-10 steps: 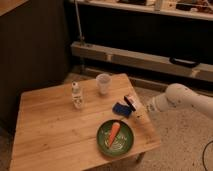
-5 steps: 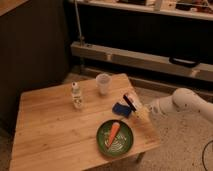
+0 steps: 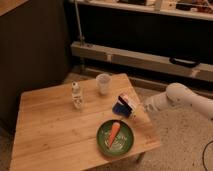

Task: Place the eraser on the white sponge

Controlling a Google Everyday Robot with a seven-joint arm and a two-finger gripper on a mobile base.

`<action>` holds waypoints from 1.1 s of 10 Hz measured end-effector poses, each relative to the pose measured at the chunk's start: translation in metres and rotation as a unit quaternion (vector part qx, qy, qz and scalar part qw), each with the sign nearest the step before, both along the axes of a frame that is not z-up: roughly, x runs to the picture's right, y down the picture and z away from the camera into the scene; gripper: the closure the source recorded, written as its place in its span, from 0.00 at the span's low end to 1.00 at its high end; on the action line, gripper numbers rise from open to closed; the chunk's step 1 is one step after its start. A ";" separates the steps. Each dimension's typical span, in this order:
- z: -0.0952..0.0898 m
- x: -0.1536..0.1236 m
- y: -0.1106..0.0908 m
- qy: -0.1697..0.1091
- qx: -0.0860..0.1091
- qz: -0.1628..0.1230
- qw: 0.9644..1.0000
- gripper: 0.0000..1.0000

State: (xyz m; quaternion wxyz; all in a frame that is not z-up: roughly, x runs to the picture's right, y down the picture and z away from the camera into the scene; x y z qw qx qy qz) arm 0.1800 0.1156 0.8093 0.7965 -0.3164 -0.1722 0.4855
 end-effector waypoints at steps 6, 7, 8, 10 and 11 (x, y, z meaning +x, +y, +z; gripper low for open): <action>0.027 -0.004 0.012 0.018 -0.021 -0.031 0.999 1.00; 0.031 -0.007 0.011 0.020 -0.020 -0.034 0.999 1.00; 0.034 -0.007 0.011 0.023 -0.019 -0.036 0.999 1.00; 0.039 -0.009 0.010 0.025 -0.019 -0.043 0.999 1.00; 0.042 -0.013 0.010 0.022 -0.019 -0.047 0.998 1.00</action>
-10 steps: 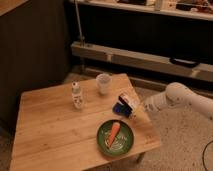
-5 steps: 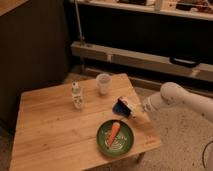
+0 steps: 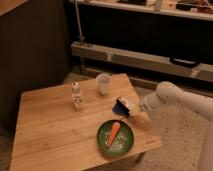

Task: Place the eraser on the white sponge

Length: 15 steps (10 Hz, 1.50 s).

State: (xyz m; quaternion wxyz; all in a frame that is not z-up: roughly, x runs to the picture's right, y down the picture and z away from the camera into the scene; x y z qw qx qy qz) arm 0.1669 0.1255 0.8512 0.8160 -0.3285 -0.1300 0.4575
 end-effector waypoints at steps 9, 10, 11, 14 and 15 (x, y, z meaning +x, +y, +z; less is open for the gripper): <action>0.004 -0.014 -0.001 -0.025 0.003 -0.021 0.999 0.71; 0.005 -0.015 0.000 -0.025 0.003 -0.023 0.999 0.61; 0.006 -0.017 0.000 -0.026 0.002 -0.024 0.999 0.51; 0.007 -0.017 0.003 -0.023 -0.003 -0.024 0.999 0.22; 0.008 -0.017 0.005 -0.022 -0.005 -0.025 0.999 0.20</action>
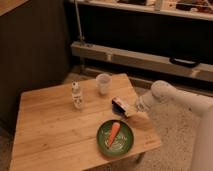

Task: Place the eraser on the white sponge

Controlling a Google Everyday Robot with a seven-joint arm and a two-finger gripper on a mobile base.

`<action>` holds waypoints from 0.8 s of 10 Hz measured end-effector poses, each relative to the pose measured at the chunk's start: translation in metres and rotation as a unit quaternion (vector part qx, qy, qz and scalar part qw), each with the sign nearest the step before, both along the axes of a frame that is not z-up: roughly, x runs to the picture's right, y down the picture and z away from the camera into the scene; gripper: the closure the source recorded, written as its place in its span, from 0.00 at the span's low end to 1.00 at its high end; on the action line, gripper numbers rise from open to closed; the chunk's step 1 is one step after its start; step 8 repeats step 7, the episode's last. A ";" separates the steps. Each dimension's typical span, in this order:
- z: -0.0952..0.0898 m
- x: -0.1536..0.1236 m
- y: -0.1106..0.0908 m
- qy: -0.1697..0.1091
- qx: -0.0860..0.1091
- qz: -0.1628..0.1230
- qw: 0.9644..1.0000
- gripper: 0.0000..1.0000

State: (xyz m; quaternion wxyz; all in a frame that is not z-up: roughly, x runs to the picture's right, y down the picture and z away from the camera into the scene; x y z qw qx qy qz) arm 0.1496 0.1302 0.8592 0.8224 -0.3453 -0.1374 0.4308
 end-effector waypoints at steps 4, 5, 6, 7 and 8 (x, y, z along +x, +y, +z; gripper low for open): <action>0.000 0.001 0.000 0.005 0.001 0.004 1.000 0.20; 0.000 0.001 0.000 0.005 0.001 0.004 1.000 0.20; 0.000 0.002 0.001 0.006 0.001 0.004 1.000 0.20; 0.000 0.002 0.000 0.006 0.001 0.004 1.000 0.20; 0.000 0.002 0.000 0.006 0.001 0.004 1.000 0.20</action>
